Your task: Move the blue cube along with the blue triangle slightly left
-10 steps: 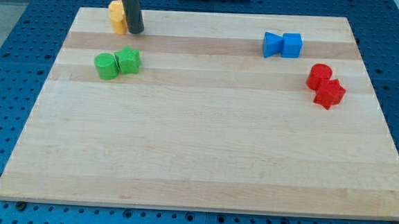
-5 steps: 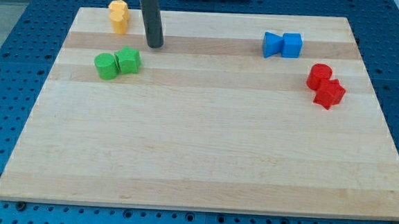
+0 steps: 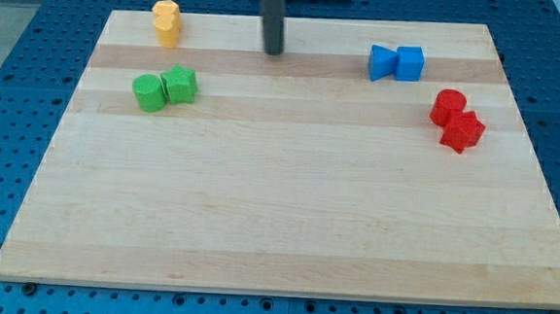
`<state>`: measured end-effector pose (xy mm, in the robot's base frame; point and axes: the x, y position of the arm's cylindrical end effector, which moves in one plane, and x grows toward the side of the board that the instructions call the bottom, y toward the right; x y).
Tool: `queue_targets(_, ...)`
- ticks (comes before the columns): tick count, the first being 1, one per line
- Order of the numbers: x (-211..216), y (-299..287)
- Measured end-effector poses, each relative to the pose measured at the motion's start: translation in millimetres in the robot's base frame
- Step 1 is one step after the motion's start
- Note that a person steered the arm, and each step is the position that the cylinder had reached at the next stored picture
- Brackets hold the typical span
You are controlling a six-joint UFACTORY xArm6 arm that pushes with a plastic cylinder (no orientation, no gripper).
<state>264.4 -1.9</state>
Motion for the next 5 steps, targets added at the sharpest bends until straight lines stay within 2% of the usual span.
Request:
queue_targets(1,-4.3,149.6)
queue_targets(4,-17.5,155.8)
queue_targets(5,-12.0,202.9)
